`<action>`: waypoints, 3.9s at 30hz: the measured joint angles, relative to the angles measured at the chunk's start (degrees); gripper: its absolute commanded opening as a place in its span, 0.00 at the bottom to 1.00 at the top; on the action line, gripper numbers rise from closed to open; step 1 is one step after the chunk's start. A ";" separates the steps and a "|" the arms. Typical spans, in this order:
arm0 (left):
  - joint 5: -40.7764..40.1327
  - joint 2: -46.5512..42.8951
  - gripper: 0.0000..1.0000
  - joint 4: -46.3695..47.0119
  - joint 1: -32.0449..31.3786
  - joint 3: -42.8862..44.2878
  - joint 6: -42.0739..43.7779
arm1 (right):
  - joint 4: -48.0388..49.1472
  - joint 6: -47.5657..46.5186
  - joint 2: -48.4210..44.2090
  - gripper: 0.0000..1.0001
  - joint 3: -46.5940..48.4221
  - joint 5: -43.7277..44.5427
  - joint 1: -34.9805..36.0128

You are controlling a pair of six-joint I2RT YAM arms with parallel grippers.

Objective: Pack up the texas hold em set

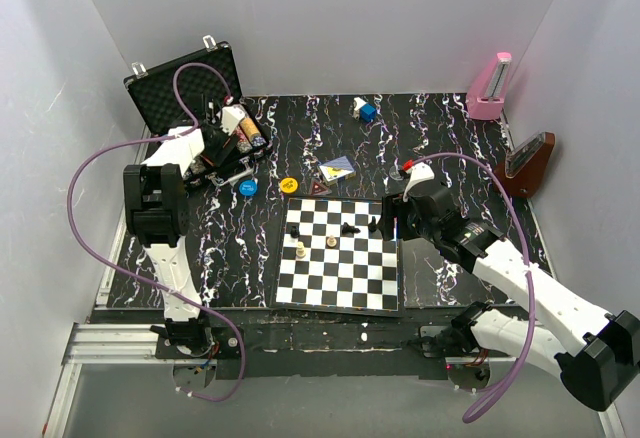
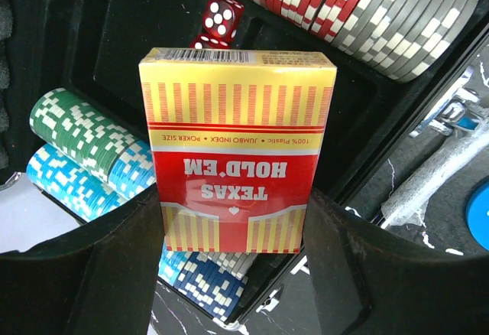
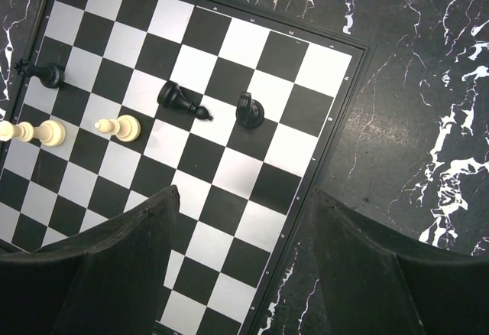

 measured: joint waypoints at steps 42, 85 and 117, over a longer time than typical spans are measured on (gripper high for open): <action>7.15 -2.91 0.84 5.60 0.55 -1.60 -5.75 | -2.69 2.93 -3.82 0.75 -1.11 0.11 0.04; -9.14 13.94 0.29 -1.79 0.55 22.93 -42.73 | -2.73 4.61 -5.70 0.73 -3.80 0.68 0.04; 1.88 17.09 0.29 -0.81 1.75 25.18 -33.46 | -2.91 4.74 -6.93 0.73 -4.81 0.85 0.04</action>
